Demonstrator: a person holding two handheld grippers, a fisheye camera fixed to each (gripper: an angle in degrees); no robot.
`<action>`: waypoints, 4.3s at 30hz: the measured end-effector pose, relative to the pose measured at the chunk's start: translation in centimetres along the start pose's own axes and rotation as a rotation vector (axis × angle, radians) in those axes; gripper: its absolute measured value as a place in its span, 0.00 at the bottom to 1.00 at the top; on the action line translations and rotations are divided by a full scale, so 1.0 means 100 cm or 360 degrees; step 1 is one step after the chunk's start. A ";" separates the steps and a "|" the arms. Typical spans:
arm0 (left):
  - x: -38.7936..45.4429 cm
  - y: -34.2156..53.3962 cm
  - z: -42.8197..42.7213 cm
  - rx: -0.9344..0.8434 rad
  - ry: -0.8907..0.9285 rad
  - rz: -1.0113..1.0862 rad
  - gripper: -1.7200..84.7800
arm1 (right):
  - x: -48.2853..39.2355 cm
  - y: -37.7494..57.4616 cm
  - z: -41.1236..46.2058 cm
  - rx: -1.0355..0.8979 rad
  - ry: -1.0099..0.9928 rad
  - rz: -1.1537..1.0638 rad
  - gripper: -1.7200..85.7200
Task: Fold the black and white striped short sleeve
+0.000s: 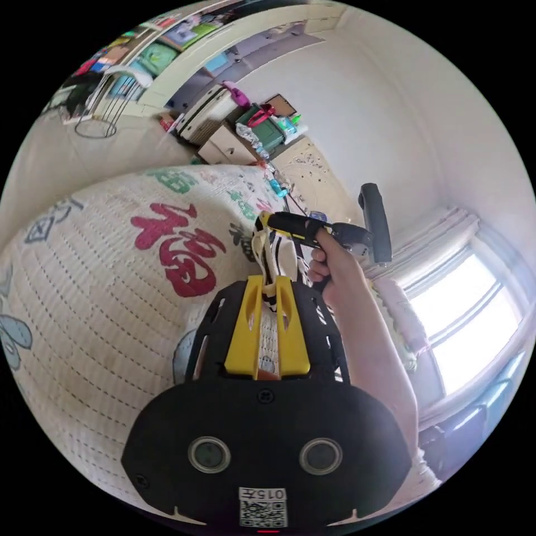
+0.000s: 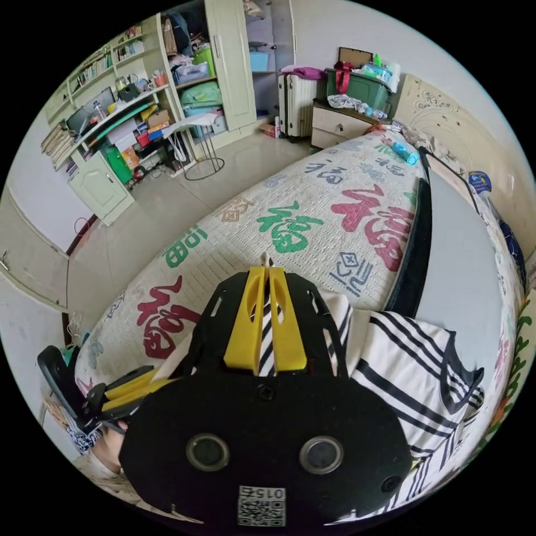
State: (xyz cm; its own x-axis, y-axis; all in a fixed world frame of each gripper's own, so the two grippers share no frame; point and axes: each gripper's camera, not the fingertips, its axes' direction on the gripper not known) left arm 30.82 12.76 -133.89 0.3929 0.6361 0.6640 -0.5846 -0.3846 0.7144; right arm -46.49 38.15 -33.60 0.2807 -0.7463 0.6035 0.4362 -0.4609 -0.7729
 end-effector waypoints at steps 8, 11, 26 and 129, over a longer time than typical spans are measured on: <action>0.201 0.225 0.031 -0.0122 -0.0116 0.1418 0.04 | 0.064 0.155 -0.112 0.0336 0.0082 0.0054 0.01; 0.242 0.326 0.061 -0.0301 -0.0145 0.1757 0.03 | 0.079 0.210 -0.113 0.0306 0.0130 0.0083 0.01; 0.252 0.593 0.098 -0.0643 -0.0018 0.2137 0.05 | 0.119 0.316 -0.082 0.0126 0.0192 0.0090 0.09; 0.218 0.536 -0.211 -0.0291 0.0239 0.2058 0.03 | 0.378 0.620 -0.002 0.0197 -0.0115 -0.0418 0.02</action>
State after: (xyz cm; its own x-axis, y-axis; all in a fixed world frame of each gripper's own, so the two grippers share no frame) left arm -6.93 20.16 -85.75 -0.5949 -0.0486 0.8023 -0.5687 -0.6800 -0.4629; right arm -9.02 -18.72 -58.80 0.2025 -0.5713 0.7953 0.6017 -0.5682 -0.5614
